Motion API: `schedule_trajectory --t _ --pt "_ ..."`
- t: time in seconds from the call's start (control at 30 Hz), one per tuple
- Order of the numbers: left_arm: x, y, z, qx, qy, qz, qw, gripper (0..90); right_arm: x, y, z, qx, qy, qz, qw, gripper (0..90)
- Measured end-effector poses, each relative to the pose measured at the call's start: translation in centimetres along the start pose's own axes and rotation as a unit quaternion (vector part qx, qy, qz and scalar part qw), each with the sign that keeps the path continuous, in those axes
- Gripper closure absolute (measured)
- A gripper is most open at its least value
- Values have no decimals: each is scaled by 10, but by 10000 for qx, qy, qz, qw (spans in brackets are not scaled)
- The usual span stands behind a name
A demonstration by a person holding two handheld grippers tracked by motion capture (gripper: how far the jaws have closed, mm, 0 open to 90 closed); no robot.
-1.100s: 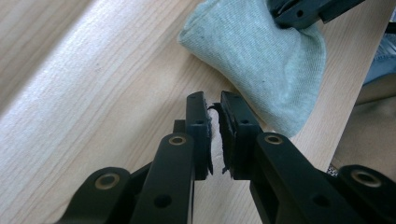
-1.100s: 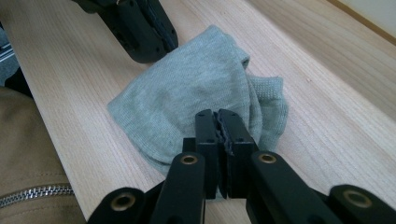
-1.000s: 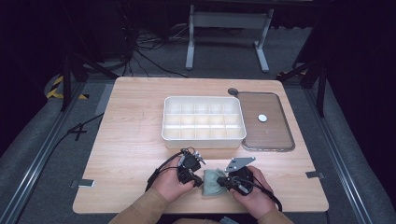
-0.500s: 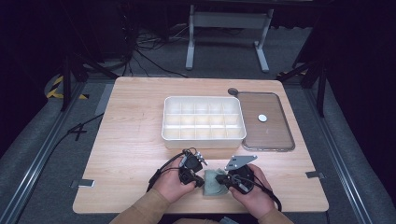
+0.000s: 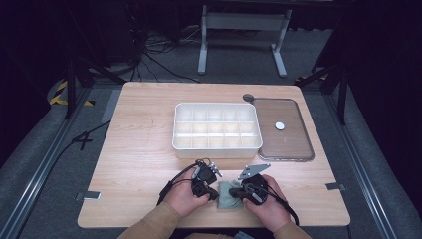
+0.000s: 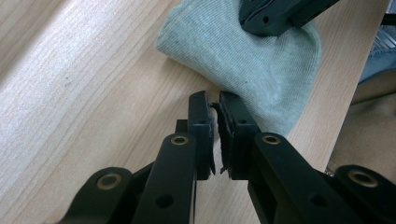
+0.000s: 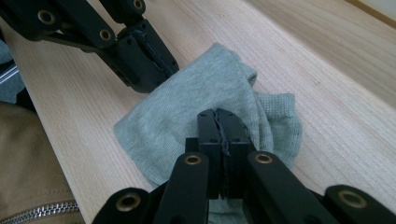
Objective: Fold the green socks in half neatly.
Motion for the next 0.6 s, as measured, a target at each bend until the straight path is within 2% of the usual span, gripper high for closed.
schedule_trajectory --t 0.23,0.4,0.43,0.53,0.6 --pt "2 -3 0 85 49 -55 9999 829 0 2 -1 52 -58 -95 9999 900" --pt "1 -6 -4 142 46 -155 9998 834 1 2 2 -1 58 -115 9999 898" --pt "0 -7 -4 208 63 -172 9996 838 1 2 3 -10 53 -124 9999 898" --pt "-2 -9 -8 233 30 -274 9993 847 2 1 5 -11 63 -127 9999 897" --pt "-1 -11 -10 282 -90 -261 9992 854 3 0 7 47 50 -123 9999 898"
Point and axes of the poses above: each handheld gripper's, and its own axes: x roughly forward along the jaws, y roughly out of its underside, z roughly to its left, the point moved 3 cm from there along x, roughly forward along the jaws, and after that the axes turned 12 degrees about x, right-handed, at the moved point
